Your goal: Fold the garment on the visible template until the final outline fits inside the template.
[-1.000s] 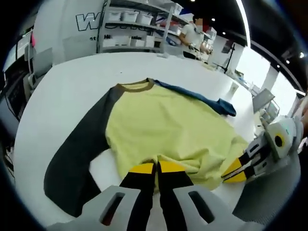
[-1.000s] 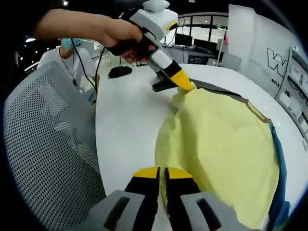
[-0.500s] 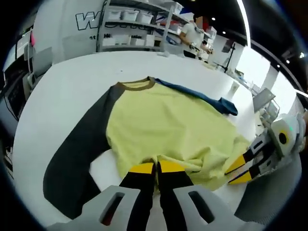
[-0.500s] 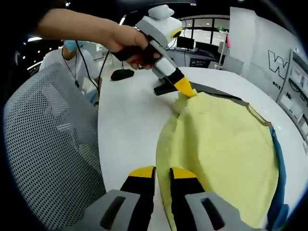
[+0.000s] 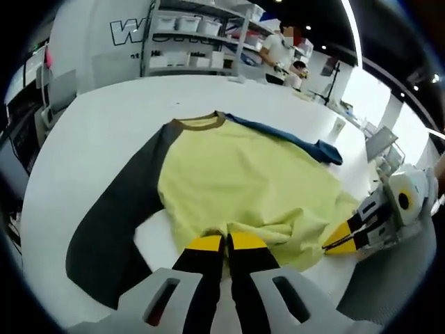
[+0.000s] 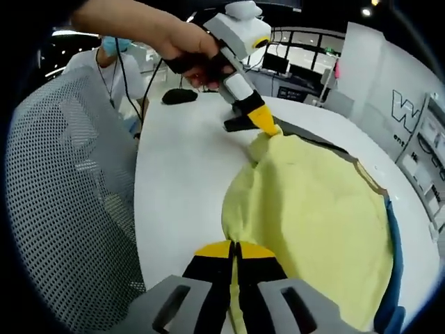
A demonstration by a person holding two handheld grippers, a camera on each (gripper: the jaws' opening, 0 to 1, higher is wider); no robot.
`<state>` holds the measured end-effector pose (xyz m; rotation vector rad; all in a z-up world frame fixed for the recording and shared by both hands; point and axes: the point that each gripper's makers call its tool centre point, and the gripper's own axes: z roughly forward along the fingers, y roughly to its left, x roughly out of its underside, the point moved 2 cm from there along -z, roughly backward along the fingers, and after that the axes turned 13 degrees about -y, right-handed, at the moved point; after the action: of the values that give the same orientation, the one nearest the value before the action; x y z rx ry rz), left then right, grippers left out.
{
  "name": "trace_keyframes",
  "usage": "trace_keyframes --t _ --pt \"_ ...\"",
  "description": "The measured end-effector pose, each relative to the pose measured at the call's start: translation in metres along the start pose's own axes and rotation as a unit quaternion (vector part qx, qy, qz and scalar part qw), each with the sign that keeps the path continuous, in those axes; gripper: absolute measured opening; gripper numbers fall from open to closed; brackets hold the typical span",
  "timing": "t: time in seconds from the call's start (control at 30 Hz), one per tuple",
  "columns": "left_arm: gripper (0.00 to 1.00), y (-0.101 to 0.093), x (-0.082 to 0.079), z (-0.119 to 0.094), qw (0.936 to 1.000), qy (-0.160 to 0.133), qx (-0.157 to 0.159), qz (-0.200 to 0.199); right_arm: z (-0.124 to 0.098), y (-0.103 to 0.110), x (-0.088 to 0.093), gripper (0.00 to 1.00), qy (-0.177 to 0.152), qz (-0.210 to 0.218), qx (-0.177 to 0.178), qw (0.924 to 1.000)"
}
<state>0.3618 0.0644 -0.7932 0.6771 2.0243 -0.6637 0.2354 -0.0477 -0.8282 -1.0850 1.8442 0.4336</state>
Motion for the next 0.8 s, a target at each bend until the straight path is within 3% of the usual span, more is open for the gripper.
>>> trace_keyframes --t 0.1,0.2,0.33,0.6,0.8 --pt "0.05 -0.001 0.000 -0.002 1.0000 -0.001 0.000 0.002 -0.002 0.001 -0.001 0.00 0.000 0.056 0.001 0.9985" --pt "0.05 -0.002 0.000 -0.004 1.0000 -0.002 -0.001 0.003 -0.006 0.002 -0.008 0.00 -0.026 0.093 -0.001 0.9953" --pt "0.05 -0.001 0.002 -0.006 1.0000 -0.002 -0.002 0.003 -0.016 0.004 -0.017 0.00 -0.043 0.088 -0.021 0.9950" --pt "0.06 -0.005 0.007 -0.005 1.0000 -0.002 0.000 -0.007 -0.030 0.018 -0.024 0.00 -0.056 0.122 -0.071 0.9884" --pt "0.11 -0.011 0.012 -0.013 0.9998 -0.007 0.017 -0.001 -0.032 0.021 -0.022 0.00 -0.054 0.145 -0.077 0.9849"
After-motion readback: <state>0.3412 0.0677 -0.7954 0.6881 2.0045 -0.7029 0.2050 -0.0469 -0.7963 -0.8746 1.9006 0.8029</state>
